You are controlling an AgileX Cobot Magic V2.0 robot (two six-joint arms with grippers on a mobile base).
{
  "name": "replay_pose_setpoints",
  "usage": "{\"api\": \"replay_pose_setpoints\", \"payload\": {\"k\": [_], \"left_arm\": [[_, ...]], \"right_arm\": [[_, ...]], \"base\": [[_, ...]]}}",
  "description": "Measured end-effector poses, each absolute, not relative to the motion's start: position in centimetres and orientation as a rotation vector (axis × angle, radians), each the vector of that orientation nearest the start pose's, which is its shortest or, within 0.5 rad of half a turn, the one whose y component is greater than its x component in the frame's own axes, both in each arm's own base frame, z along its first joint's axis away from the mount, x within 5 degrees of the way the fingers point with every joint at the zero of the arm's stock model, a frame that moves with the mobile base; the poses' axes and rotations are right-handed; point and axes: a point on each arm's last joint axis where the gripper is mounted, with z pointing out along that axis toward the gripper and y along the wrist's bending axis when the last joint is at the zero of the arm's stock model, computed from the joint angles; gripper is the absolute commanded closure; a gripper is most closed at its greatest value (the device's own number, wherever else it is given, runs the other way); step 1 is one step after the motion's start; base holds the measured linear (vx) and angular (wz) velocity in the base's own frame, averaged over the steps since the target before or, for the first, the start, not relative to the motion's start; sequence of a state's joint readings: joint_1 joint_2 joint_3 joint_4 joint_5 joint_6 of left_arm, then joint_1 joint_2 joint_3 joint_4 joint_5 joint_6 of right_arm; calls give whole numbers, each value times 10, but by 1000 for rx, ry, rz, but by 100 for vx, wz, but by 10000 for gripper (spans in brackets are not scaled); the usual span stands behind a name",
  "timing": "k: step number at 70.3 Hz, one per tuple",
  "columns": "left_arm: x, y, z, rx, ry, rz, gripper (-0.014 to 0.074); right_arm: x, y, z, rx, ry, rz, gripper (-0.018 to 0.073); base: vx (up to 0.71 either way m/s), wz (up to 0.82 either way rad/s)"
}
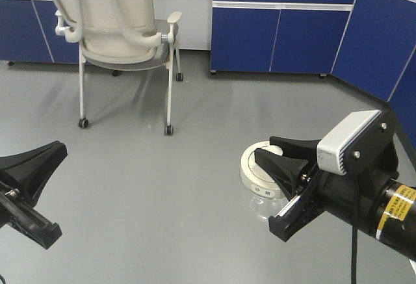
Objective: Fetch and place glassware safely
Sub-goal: 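Hold the jar in the right gripper while the base turns away, then drive the base up to the other black bench holding the jar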
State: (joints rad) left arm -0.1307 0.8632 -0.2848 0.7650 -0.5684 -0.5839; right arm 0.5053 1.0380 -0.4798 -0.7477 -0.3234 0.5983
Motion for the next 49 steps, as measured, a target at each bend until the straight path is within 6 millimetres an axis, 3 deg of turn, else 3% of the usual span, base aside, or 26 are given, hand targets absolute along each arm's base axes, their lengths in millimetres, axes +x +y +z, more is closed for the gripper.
{"api": "replay_pose_setpoints", "payload": {"k": [49], "left_arm": [[156, -55, 258, 473, 1571, -338, 603]], "right_arm": [[174, 118, 270, -707, 1687, 459, 563]], "base": [[52, -15]]}}
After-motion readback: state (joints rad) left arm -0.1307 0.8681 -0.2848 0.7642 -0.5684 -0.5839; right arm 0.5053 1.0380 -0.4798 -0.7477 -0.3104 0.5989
